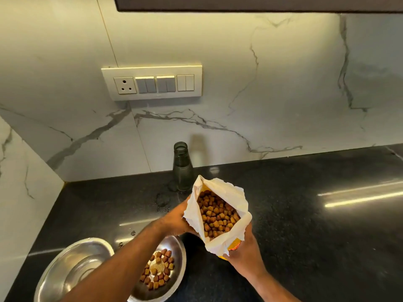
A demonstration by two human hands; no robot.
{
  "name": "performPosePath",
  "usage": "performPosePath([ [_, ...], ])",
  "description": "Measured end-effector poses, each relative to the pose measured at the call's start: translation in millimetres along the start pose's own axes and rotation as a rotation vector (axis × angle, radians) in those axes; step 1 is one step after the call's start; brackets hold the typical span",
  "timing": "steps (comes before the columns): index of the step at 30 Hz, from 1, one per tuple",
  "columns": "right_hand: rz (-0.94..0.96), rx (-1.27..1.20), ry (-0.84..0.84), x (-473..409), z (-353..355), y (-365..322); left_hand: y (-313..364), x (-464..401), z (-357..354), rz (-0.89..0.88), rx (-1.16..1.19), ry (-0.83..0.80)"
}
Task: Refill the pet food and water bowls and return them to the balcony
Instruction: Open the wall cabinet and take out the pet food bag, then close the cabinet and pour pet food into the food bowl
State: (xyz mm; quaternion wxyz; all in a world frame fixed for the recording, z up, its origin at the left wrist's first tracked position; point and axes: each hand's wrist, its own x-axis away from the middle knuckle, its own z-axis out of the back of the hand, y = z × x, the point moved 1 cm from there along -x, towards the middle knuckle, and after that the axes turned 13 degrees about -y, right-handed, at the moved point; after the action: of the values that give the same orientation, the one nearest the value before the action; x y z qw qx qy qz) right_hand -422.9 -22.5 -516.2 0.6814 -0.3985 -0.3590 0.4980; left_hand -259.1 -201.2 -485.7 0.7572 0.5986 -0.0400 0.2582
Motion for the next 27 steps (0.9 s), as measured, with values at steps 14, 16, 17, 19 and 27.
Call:
performPosePath([
  [14,0.010,0.074,-0.014,2.9,3.2,1.1,-9.4,0.0,2.5,0.069,-0.069,0.028],
  [16,0.026,0.078,-0.031,5.0,6.9,0.9,-9.3,5.2,2.5,0.078,-0.057,0.040],
  [17,0.032,0.084,-0.038,5.6,9.1,0.4,-9.6,8.4,3.4,0.083,-0.043,0.046],
  [19,0.036,0.086,-0.049,8.7,15.3,-2.0,-8.8,15.6,6.6,0.084,0.004,0.061],
  [27,0.125,-0.056,-0.100,23.4,51.7,-23.2,11.9,46.0,22.1,0.012,0.142,0.346],
])
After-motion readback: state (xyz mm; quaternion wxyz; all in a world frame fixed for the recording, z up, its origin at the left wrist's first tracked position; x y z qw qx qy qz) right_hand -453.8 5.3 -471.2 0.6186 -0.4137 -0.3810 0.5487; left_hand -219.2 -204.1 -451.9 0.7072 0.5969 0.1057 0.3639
